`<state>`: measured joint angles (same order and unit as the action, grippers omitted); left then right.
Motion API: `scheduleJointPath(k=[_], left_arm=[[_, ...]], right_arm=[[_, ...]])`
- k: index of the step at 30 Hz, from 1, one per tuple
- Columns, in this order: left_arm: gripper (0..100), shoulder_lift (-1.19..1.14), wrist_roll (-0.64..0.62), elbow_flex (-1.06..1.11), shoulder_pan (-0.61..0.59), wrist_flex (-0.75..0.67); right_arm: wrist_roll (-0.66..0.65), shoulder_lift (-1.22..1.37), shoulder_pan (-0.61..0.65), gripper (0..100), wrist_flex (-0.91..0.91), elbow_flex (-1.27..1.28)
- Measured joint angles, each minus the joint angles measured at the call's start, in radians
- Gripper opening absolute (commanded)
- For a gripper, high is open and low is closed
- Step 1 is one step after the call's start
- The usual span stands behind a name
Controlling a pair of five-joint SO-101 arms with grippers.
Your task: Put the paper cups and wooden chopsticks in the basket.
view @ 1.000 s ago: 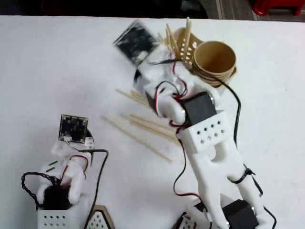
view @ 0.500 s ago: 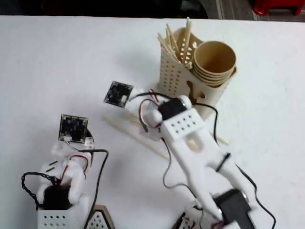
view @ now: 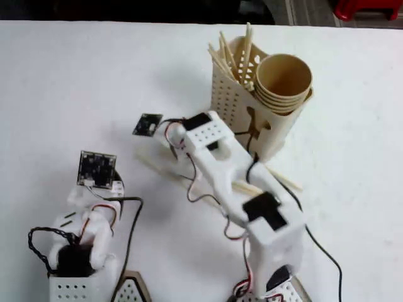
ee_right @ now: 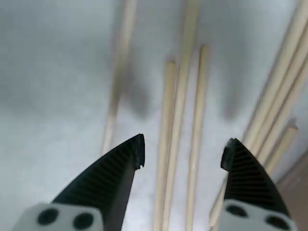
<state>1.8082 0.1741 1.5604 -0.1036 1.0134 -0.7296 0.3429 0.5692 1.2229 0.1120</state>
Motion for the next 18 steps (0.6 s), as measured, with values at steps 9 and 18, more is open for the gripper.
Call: scheduleJointPath(k=[9, 18], left_arm=[[3, 0.0, 0.0, 0.0, 0.0, 0.0], [3, 0.0, 0.0, 0.0, 0.0, 0.0]], right_arm=[[0.0, 0.215, -0.006, 2.6, 0.002, -0.192], [-0.002, 0.304, -0.011, 1.9, 0.061, -0.339]])
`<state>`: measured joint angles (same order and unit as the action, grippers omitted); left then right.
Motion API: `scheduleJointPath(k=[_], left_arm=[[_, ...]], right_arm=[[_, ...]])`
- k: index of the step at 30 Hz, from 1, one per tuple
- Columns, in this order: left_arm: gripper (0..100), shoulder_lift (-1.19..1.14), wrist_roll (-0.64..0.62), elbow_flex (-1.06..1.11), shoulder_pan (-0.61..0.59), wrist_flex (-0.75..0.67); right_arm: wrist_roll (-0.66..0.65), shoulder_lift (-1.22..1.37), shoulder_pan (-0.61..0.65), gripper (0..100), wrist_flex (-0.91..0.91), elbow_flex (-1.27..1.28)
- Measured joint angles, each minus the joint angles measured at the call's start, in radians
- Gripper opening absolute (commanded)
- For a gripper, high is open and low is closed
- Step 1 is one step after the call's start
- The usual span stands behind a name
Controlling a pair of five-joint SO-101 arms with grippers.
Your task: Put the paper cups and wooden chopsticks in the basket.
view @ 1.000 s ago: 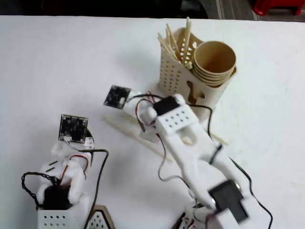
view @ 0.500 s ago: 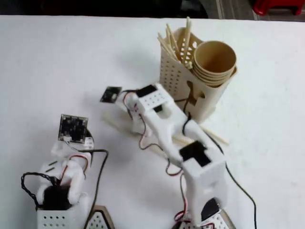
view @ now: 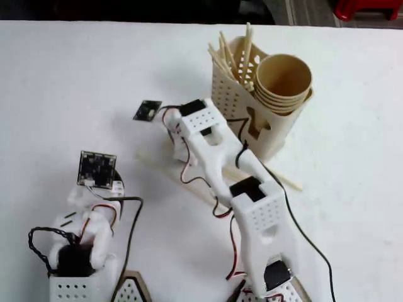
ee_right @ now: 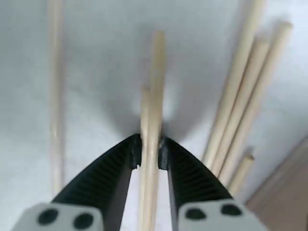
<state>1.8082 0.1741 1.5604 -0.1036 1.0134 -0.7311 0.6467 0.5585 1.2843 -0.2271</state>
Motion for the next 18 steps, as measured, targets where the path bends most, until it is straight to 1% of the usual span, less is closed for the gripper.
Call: scheduleJointPath(k=[6, 12, 18], left_arm=[[3, 0.0, 0.0, 0.0, 0.0, 0.0], [3, 0.0, 0.0, 0.0, 0.0, 0.0], [3, 0.0, 0.0, 0.0, 0.0, 0.0]], right_arm=[[0.0, -0.054, 0.012, 1.9, 0.066, -0.026], [0.0, -0.226, 0.008, 1.9, 0.12, -0.034], [0.023, -0.373, 0.009, 1.9, 0.123, -0.034]])
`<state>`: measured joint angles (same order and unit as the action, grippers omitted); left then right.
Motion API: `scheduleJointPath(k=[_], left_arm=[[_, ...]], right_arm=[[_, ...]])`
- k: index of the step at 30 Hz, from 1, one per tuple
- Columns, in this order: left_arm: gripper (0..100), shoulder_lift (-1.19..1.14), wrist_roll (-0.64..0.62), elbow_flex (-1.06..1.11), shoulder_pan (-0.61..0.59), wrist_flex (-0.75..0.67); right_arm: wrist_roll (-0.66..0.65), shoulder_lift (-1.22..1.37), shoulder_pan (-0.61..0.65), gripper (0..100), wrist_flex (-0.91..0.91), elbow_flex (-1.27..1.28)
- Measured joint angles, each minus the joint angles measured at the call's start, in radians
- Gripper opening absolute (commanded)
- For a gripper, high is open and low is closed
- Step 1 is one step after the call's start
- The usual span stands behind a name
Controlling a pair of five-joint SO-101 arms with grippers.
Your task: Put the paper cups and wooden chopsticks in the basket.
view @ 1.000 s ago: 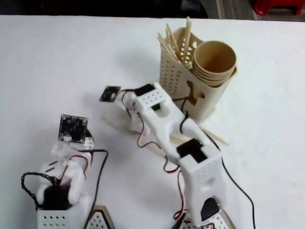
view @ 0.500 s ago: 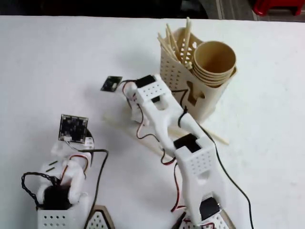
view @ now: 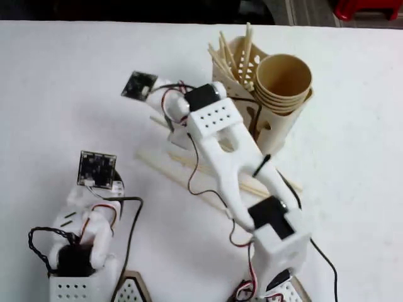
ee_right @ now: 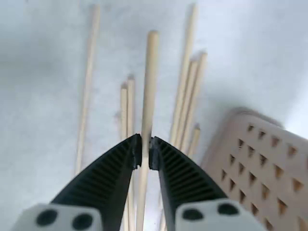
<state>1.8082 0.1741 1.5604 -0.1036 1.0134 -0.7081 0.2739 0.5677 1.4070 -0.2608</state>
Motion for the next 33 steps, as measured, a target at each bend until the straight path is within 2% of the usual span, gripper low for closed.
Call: scheduleJointPath(k=[6, 15, 20, 24, 33], left_arm=[[3, 0.0, 0.0, 0.0, 0.0, 0.0], [3, 0.0, 0.0, 0.0, -0.003, 0.0], [3, 0.0, 0.0, 0.0, -0.003, 0.0], [3, 0.0, 0.0, 0.0, -0.003, 0.0], [3, 0.0, 0.0, 0.0, -0.003, 0.0]], right_arm=[[0.055, -0.184, 0.002, 1.9, 0.0, -0.041], [0.204, -0.368, -0.014, 1.9, -0.115, -0.313], [0.31, -0.376, -0.11, 1.9, -0.278, -0.4], [0.339, -0.376, -0.189, 1.9, -0.41, -0.402], [0.462, -0.275, -0.327, 1.9, -0.647, -0.267]])
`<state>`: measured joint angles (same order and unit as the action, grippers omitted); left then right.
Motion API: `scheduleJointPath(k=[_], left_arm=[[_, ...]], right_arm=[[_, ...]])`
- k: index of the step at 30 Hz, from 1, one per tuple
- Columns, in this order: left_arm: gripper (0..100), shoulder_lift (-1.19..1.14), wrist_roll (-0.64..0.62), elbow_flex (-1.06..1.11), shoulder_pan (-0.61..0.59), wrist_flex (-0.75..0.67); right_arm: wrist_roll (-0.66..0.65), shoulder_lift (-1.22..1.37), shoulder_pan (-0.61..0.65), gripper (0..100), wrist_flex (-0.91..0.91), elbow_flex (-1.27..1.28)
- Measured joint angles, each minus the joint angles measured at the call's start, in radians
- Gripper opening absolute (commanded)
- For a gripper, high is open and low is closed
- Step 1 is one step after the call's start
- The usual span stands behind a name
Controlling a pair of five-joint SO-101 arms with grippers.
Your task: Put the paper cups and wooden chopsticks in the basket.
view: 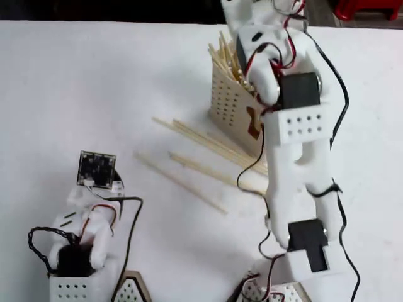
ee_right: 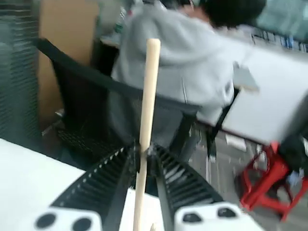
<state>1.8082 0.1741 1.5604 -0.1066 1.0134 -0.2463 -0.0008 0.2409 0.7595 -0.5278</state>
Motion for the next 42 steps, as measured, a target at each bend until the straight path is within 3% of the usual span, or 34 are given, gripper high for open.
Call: scheduleJointPath(k=[6, 12, 19, 25, 31, 36, 42], left_arm=[[3, 0.0, 0.0, 0.0, 0.0, 0.0], [3, 0.0, 0.0, 0.0, 0.0, 0.0], [3, 0.0, 0.0, 0.0, 0.0, 0.0], [3, 0.0, 0.0, 0.0, 0.0, 0.0], [3, 0.0, 0.0, 0.0, 0.0, 0.0], [3, 0.0, 0.0, 0.0, 0.0, 0.0], [3, 0.0, 0.0, 0.0, -0.021, 0.0]], right_arm=[[0.063, 0.02, -0.051, 2.9, -0.023, 0.109], [0.071, 0.02, -0.048, 16.4, -0.026, 0.158], [0.072, -0.023, -0.048, 12.9, 0.018, 0.16], [0.055, -0.157, 0.015, 12.7, 0.215, 0.16], [-0.1, -0.18, 0.138, 12.7, 0.526, 0.164], [-0.189, -0.112, 0.221, 12.7, 0.755, 0.164], [-0.282, 0.081, 0.232, 12.7, 0.845, 0.164]])
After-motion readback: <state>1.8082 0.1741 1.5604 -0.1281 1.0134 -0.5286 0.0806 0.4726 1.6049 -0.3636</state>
